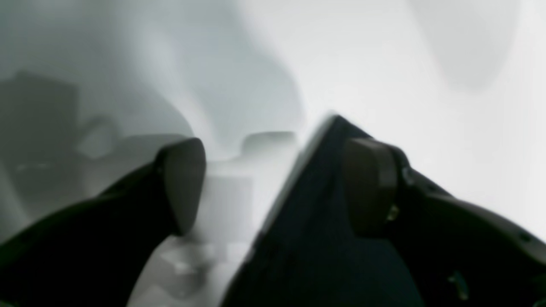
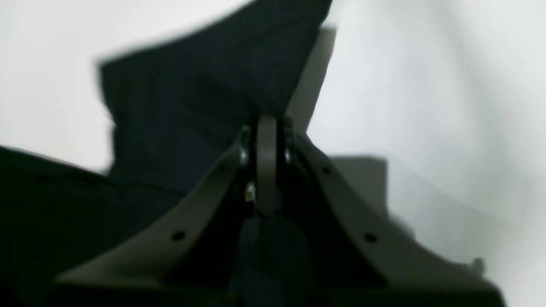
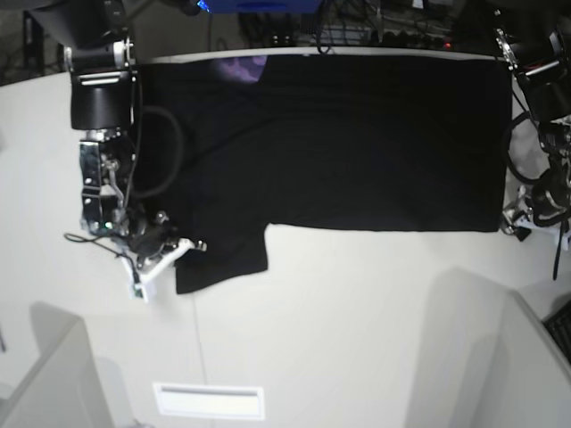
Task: Fold the T-shirt properly
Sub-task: 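Fold the hem up over the body toward the collar with both grippers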
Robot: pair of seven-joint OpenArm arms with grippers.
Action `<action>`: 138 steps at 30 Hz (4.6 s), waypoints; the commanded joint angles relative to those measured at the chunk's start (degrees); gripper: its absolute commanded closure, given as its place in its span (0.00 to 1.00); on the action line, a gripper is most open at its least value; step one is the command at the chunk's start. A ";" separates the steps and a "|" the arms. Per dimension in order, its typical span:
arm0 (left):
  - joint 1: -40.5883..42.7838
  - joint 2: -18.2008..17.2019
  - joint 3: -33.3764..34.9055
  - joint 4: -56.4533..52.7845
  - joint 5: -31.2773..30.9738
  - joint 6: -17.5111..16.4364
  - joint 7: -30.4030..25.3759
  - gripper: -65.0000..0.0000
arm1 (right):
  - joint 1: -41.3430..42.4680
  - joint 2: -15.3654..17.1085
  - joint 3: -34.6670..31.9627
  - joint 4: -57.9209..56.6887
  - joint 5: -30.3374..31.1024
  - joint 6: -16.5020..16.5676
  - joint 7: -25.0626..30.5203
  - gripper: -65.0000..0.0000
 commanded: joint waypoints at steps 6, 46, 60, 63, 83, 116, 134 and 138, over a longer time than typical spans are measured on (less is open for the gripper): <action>-3.84 -1.00 2.13 -3.38 -0.49 -0.40 -2.39 0.27 | 1.20 0.62 0.29 1.31 0.44 -0.24 0.95 1.00; -9.12 -0.03 12.07 -4.34 -0.49 -0.31 -2.30 1.00 | 1.11 0.88 0.29 1.31 0.26 -0.33 1.39 1.00; -2.26 -0.21 11.63 9.28 -0.93 -0.31 -1.95 1.00 | 0.32 3.70 0.20 5.79 0.26 -0.15 2.53 1.00; -0.42 -0.91 11.63 11.30 -0.93 -0.31 -1.95 1.00 | -1.00 3.78 0.20 8.16 0.26 -0.15 2.26 1.00; 9.52 -0.56 -0.95 23.00 -1.11 -1.54 3.15 1.00 | -8.65 5.46 0.29 16.87 0.18 -0.15 2.18 1.00; 27.80 2.08 -11.06 40.14 -1.02 -9.63 12.47 1.00 | -26.58 4.93 12.86 40.60 0.26 -0.24 -10.13 1.00; 41.08 2.26 -15.98 48.84 -1.02 -9.72 12.47 1.00 | -39.24 3.17 15.93 44.38 0.62 -0.24 -12.15 1.00; 42.84 2.34 -15.80 48.84 -1.02 -9.72 12.47 1.00 | -41.61 1.76 16.20 44.47 0.62 -0.24 -11.98 1.00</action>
